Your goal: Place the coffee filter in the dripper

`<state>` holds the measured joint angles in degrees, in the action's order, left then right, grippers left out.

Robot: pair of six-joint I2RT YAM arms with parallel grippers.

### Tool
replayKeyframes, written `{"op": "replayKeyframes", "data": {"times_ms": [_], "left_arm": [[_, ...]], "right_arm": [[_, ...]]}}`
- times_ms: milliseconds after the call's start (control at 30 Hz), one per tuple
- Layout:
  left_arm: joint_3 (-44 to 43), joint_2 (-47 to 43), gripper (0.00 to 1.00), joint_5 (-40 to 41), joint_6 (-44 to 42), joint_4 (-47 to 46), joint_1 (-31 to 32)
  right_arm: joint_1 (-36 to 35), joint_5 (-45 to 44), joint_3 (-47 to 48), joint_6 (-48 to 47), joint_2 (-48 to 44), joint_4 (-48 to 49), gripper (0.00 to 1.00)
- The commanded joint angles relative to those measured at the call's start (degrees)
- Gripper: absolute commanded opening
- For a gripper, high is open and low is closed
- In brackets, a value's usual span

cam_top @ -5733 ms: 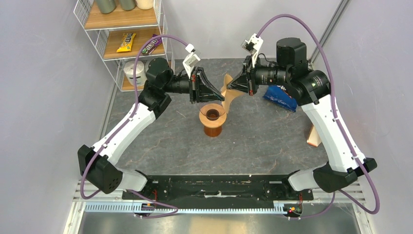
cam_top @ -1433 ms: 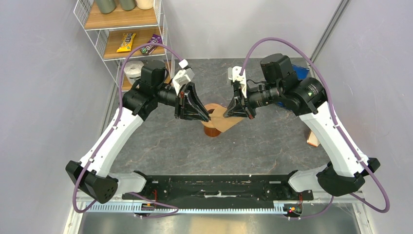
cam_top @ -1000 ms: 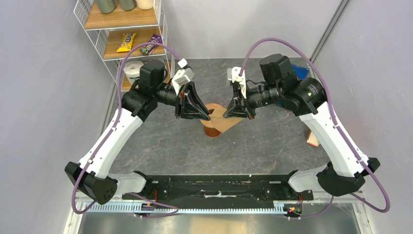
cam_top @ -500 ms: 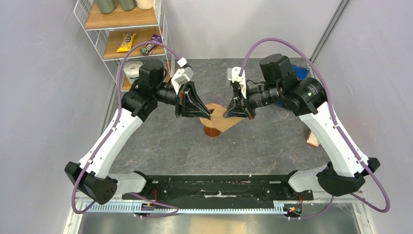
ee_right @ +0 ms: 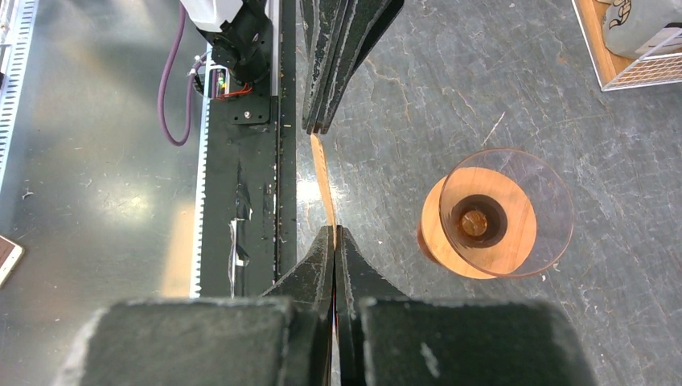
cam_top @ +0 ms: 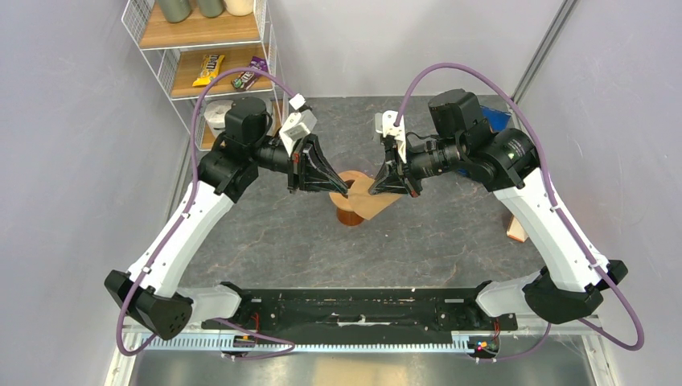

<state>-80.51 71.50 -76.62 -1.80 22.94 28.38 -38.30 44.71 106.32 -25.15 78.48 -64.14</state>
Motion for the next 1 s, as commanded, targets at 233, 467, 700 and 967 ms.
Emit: {"op": "replayKeyframes", "data": {"times_ms": [233,467,700,967], "left_arm": [[0.96,-1.54,0.02,0.28,3.04,-4.51,0.28],[2.44,-1.77,0.02,-0.47,2.21,-4.40,0.28],[2.74,-1.99,0.10,-1.90,-0.69,-2.46,-0.07],[1.58,-1.47,0.02,-2.97,-0.06,-3.11,0.15]], "right_arm": [[-1.04,1.50,-0.16,-0.26,-0.43,1.97,0.00],[-1.18,1.38,-0.11,-0.08,-0.61,2.30,0.00],[-1.18,0.99,-0.41,-0.52,-1.18,1.13,0.00],[-1.25,1.34,-0.23,-0.60,-0.61,1.26,0.00]]}}
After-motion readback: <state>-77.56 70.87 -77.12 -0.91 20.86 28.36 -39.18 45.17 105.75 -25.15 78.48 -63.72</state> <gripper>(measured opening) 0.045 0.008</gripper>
